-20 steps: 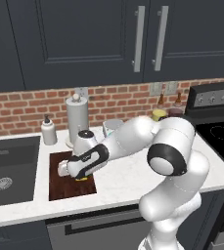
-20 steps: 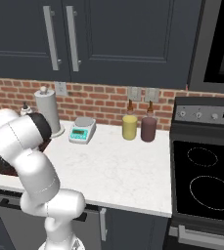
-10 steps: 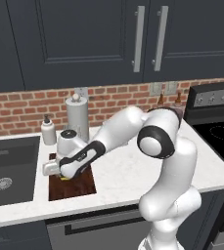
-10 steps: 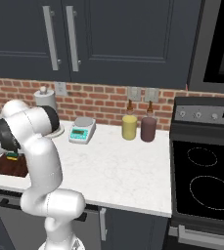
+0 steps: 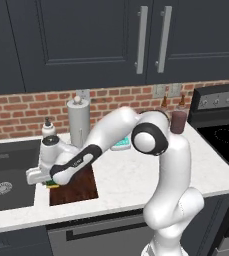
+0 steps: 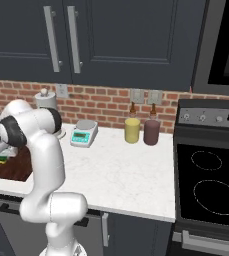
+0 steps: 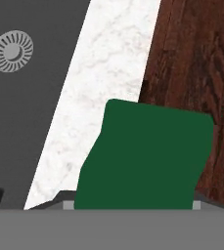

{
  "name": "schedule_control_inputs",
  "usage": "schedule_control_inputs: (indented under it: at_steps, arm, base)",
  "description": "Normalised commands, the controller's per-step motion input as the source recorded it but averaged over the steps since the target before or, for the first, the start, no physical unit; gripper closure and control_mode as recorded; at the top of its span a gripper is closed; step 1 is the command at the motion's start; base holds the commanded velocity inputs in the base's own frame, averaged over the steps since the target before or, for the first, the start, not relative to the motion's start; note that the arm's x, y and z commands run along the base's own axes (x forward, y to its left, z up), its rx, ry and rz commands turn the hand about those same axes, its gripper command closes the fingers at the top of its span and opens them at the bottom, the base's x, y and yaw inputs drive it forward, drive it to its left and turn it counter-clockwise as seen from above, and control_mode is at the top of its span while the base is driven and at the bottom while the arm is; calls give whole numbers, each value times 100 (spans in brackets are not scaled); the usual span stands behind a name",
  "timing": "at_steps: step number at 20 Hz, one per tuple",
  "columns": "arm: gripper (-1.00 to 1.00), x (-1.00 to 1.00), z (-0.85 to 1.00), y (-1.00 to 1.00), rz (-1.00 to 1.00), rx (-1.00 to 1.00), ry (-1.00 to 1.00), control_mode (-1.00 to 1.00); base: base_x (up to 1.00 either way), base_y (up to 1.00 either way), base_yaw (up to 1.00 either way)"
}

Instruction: Pick up the sponge from the counter and clean the cutting board by briefly scrubbing or pressing down on the cutting board. Once finished, release the sponge.

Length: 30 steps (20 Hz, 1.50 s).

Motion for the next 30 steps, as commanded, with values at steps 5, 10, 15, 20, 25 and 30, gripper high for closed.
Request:
schedule_control_inputs:
  at_steps: [5, 10, 15, 20, 25, 30]
  arm:
    - [100, -81, -4, 14, 0, 0, -5, -100]
    - [100, -73, 0, 0, 0, 0, -4, -100]
    - [100, -10, 0, -3, 0, 0, 0, -100]
    - [100, 22, 0, -6, 0, 0, 0, -100]
    - [100, 24, 0, -2, 0, 0, 0, -100]
    - [100, 0, -3, -4, 0, -3, -1, -100]
  base:
    - [0, 0, 0]
    - [0, 0, 0]
    - [0, 0, 0]
    - [0, 0, 0]
    - [0, 0, 0]
    - [0, 0, 0]
